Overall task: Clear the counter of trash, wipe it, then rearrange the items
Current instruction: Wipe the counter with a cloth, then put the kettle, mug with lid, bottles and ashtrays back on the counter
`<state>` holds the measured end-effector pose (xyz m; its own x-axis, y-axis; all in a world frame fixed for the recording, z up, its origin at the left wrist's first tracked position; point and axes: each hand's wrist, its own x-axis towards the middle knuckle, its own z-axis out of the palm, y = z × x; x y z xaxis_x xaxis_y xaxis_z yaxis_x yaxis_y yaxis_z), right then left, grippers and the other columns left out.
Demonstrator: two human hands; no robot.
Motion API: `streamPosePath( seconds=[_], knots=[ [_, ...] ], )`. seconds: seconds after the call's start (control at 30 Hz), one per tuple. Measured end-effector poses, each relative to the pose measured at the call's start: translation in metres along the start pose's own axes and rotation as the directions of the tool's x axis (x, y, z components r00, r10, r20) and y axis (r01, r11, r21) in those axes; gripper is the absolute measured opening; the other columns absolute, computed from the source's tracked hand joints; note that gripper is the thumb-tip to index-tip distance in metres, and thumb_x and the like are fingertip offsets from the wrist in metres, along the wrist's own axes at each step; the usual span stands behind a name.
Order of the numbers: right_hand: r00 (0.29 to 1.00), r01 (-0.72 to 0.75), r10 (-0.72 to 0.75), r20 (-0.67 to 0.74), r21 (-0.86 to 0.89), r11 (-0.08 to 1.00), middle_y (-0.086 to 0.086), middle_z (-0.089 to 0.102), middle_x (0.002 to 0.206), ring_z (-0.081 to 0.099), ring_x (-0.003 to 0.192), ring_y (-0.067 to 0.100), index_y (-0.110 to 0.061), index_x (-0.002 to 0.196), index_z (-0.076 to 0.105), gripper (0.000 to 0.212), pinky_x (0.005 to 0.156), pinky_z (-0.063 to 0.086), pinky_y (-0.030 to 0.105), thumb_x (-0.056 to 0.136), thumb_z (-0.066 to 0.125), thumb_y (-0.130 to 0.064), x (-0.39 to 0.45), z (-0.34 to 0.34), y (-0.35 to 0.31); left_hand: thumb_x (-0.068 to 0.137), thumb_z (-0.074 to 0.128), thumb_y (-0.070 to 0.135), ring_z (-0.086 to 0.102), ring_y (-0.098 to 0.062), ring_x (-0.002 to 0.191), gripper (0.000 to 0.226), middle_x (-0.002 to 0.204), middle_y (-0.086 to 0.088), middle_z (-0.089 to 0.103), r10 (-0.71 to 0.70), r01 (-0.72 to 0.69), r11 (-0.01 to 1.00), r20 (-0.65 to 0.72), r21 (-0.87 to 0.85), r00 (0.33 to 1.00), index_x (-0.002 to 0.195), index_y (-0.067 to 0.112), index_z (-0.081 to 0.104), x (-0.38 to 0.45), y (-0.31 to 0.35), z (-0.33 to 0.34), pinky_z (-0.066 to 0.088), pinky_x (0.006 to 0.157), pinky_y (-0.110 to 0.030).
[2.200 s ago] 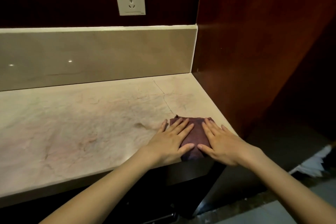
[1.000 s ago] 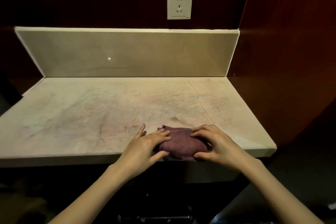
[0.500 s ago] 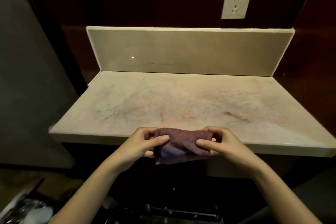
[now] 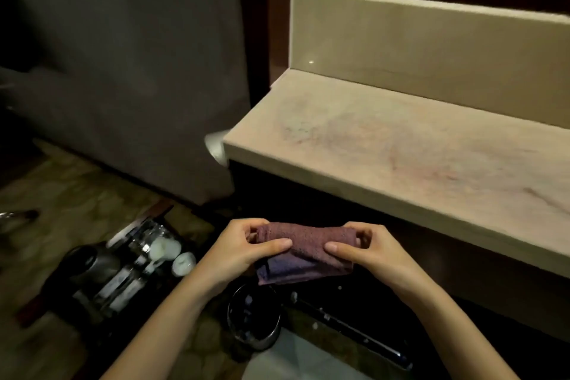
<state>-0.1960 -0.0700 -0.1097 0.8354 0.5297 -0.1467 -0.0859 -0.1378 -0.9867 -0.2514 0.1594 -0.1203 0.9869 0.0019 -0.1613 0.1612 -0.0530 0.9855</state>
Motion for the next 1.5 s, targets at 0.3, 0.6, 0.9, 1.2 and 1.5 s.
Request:
streamPosePath(
  seconds=[0.3, 0.6, 0.9, 1.2, 1.5],
  knots=[
    [0.979, -0.147, 0.131, 0.153, 0.099, 0.984, 0.010, 0.073, 0.089, 0.070, 0.079, 0.018, -0.002, 0.100, 0.068, 0.021, 0.067, 0.056, 0.022, 0.081, 0.071, -0.011, 0.024, 0.115, 0.032, 0.058, 0.084, 0.036, 0.070, -0.027, 0.088, 0.048, 0.095, -0.016, 0.073, -0.179, 0.148, 0.981, -0.278, -0.128, 0.944, 0.093, 0.004, 0.073, -0.088, -0.063, -0.080, 0.055, 0.077, -0.031],
    [0.966, -0.260, 0.254, 0.057, 0.162, 0.952, 0.021, 0.068, 0.085, 0.068, 0.077, 0.025, 0.005, 0.100, 0.059, 0.027, 0.066, 0.059, 0.035, 0.080, 0.072, -0.008, 0.081, 0.242, 0.073, 0.067, 0.074, 0.019, 0.071, -0.021, 0.075, 0.032, 0.086, -0.013, 0.074, -0.380, 0.313, 0.912, -0.256, -0.266, 0.889, 0.095, 0.003, 0.069, -0.110, -0.113, -0.192, 0.056, 0.064, -0.033],
    [0.912, -0.410, 0.409, 0.045, 0.180, 0.894, 0.013, 0.065, 0.081, 0.061, 0.075, 0.019, 0.006, 0.102, 0.063, 0.024, 0.067, 0.051, 0.023, 0.081, 0.072, -0.002, 0.150, 0.384, 0.157, 0.076, 0.074, 0.012, 0.072, -0.023, 0.080, 0.019, 0.094, -0.015, 0.074, -0.638, 0.561, 0.763, -0.235, -0.322, 0.733, 0.095, 0.007, 0.069, -0.113, -0.219, -0.334, 0.057, 0.069, -0.038],
    [0.840, -0.524, 0.540, -0.062, 0.169, 0.835, 0.002, 0.056, 0.071, 0.056, 0.064, 0.009, -0.004, 0.097, 0.059, 0.023, 0.059, 0.047, 0.014, 0.080, 0.068, 0.009, 0.236, 0.446, 0.251, 0.087, 0.067, 0.023, 0.065, -0.022, 0.103, 0.018, 0.106, -0.004, 0.072, -0.759, 0.632, 0.646, -0.268, -0.429, 0.594, 0.103, 0.017, 0.068, -0.088, -0.327, -0.385, 0.056, 0.070, -0.033],
    [0.823, -0.552, 0.530, -0.205, -0.068, 0.831, -0.006, 0.057, 0.070, 0.053, 0.062, 0.001, -0.006, 0.092, 0.069, 0.014, 0.059, 0.041, 0.012, 0.081, 0.068, 0.003, 0.308, 0.485, 0.372, 0.088, 0.065, 0.017, 0.064, -0.024, 0.089, 0.013, 0.093, -0.010, 0.067, -0.865, 0.681, 0.502, -0.310, -0.533, 0.395, 0.097, 0.008, 0.062, -0.033, -0.452, -0.396, 0.055, 0.071, -0.036]
  ],
)
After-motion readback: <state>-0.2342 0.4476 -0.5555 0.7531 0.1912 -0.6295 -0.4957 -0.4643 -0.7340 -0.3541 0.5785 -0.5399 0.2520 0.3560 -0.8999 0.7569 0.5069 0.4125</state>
